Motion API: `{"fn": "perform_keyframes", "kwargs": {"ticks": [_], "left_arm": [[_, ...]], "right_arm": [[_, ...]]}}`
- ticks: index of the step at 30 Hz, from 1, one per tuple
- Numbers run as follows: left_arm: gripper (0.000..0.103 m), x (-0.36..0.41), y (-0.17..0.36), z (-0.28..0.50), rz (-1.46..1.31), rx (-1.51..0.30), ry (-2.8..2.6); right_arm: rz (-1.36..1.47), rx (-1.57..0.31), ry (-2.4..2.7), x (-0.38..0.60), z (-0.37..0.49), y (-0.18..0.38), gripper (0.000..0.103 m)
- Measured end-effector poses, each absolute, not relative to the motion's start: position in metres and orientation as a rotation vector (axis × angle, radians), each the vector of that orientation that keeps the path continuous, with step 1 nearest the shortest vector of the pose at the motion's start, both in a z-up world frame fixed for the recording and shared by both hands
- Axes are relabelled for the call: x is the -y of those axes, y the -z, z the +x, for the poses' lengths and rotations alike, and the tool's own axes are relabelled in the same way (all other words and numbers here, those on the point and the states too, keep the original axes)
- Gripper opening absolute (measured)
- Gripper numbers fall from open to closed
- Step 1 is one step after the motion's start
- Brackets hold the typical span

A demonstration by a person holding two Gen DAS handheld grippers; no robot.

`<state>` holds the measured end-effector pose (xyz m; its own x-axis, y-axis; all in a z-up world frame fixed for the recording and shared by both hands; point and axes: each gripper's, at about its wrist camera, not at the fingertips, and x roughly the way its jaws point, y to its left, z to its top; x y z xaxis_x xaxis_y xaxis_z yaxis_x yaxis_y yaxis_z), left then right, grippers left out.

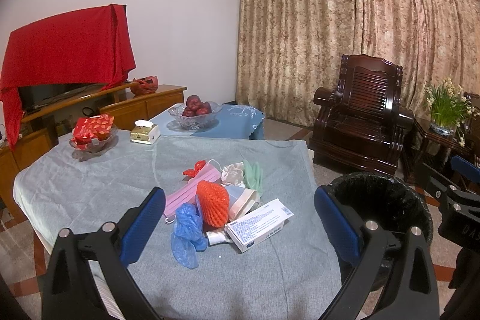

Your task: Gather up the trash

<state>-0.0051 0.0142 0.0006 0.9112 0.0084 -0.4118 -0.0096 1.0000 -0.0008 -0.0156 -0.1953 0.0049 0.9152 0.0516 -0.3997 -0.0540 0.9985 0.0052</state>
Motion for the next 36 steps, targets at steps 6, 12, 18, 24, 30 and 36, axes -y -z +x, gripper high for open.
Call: {"fn": "perform_keyframes", "kwargs": {"ticks": [6, 12, 18, 24, 30, 36], "left_arm": [[0.097, -0.012, 0.002, -0.004, -0.001, -0.423, -0.010], [0.097, -0.012, 0.002, -0.004, 0.000, -0.422, -0.010], [0.097, -0.017, 0.002, -0.007, 0.001, -0.420, -0.009], [0.097, -0.010, 0.001, -0.004, -0.001, -0.423, -0.011], [0.097, -0.014, 0.002, -0.003, -0.006, -0.427, -0.015], [0.097, -0.013, 0.003, -0.003, -0.005, -0.426, -0.014]], "right_arm": [[-0.006, -0.412, -0.054, 0.196, -0.016, -0.003, 0.098], [-0.005, -0.413, -0.055, 0.196, -0.016, -0.002, 0.098], [-0.005, -0.413, -0.054, 0.196, -0.015, -0.003, 0.098], [-0.004, -0.416, -0.054, 0.191, -0.014, -0.002, 0.098], [-0.003, -0.421, -0.055, 0.188, -0.014, 0.003, 0.098], [0.002, -0.431, -0.057, 0.186, -0.012, 0.009, 0.098]]}}
